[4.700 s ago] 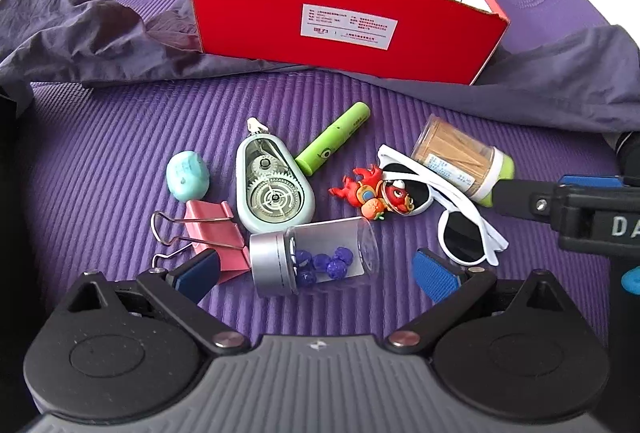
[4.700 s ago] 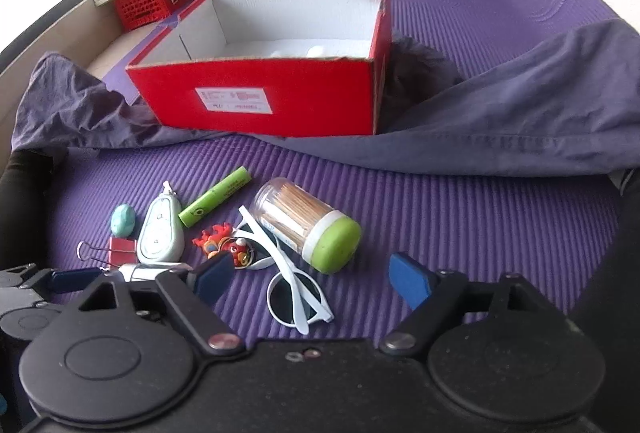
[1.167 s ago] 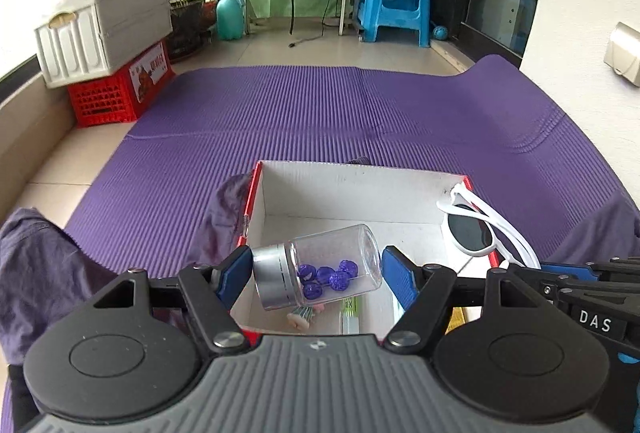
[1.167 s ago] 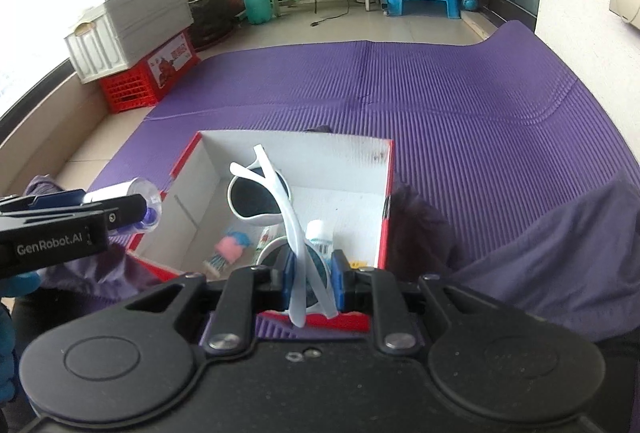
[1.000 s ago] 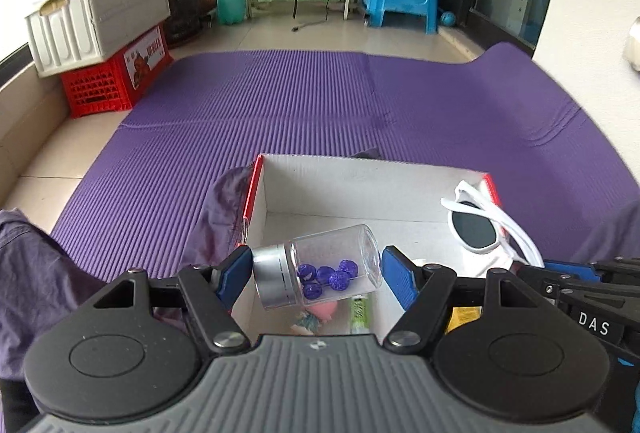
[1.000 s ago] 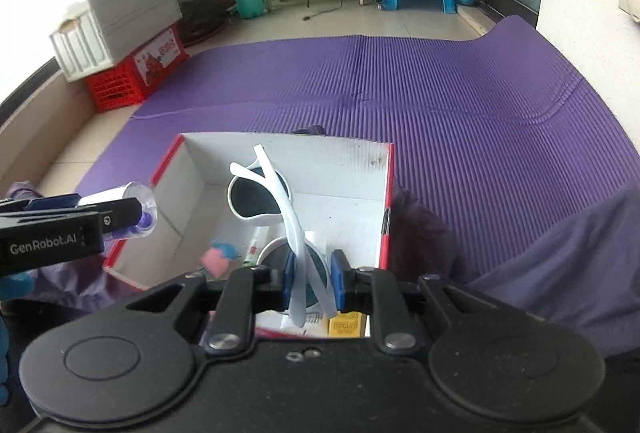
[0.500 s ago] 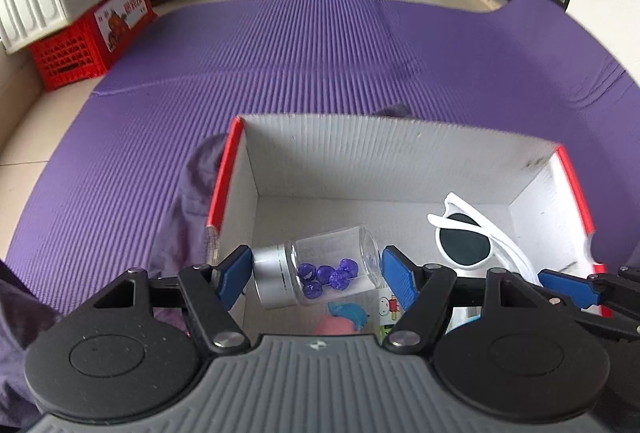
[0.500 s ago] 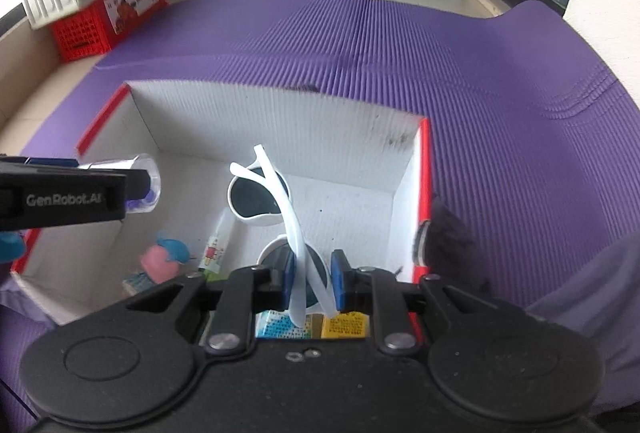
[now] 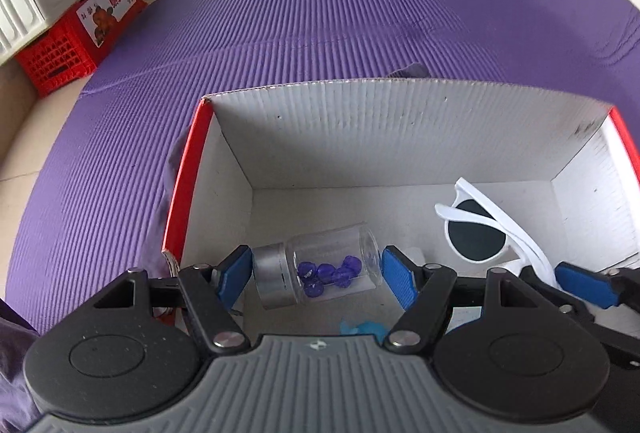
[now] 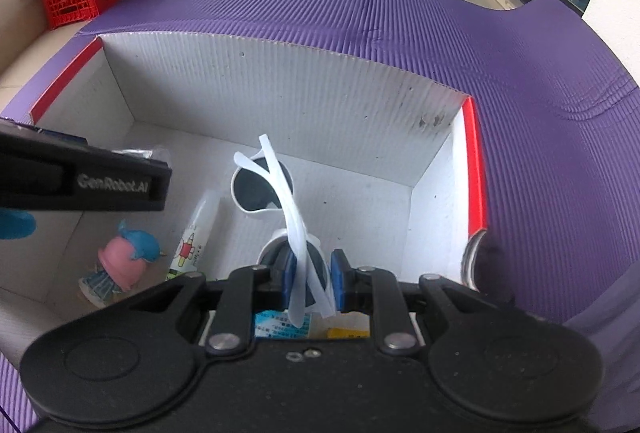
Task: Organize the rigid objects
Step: 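Carry the jar and sunglasses into the shoebox and lower them, then open both tools to release and withdraw them from the shoebox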
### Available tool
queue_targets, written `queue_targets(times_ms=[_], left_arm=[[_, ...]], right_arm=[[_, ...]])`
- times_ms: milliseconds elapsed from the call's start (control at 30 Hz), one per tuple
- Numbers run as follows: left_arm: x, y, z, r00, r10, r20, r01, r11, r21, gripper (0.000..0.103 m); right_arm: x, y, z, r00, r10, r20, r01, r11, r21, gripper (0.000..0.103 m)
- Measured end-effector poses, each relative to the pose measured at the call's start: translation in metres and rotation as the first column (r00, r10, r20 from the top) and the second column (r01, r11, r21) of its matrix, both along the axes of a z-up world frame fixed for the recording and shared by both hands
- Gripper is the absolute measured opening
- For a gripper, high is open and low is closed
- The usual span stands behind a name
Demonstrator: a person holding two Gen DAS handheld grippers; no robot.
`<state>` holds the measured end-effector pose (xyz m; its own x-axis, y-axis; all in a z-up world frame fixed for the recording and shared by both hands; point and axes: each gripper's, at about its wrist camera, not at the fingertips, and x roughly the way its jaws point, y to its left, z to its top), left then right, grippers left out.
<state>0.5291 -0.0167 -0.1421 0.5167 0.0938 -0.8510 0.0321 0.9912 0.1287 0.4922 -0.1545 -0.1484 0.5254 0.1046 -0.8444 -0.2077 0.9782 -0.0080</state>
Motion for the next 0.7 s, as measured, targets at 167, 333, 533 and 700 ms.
queue_targets(times_ms=[167, 333, 533, 700], left_arm=[[-0.001, -0.015, -0.005, 1.000, -0.023, -0.016, 0.024, 0.996, 0.081, 0.072], [-0.003, -0.016, -0.001, 1.000, -0.023, -0.014, 0.024, 0.997, 0.071, 0.072], [-0.014, -0.011, 0.011, 1.000, -0.004, 0.008, 0.004, 1.000, 0.019, 0.076], [-0.031, -0.007, 0.030, 1.000, 0.013, 0.026, -0.013, 1.000, -0.013, 0.076]], right_arm=[[0.000, -0.003, 0.001, 1.000, -0.014, -0.007, 0.014, 1.000, 0.003, 0.020], [0.003, -0.010, 0.004, 1.000, -0.020, -0.022, 0.021, 0.999, 0.040, 0.025], [-0.006, -0.015, 0.011, 1.000, 0.000, -0.016, 0.001, 0.998, 0.065, 0.029], [-0.018, -0.019, 0.022, 1.000, 0.003, -0.004, -0.002, 0.996, 0.087, 0.041]])
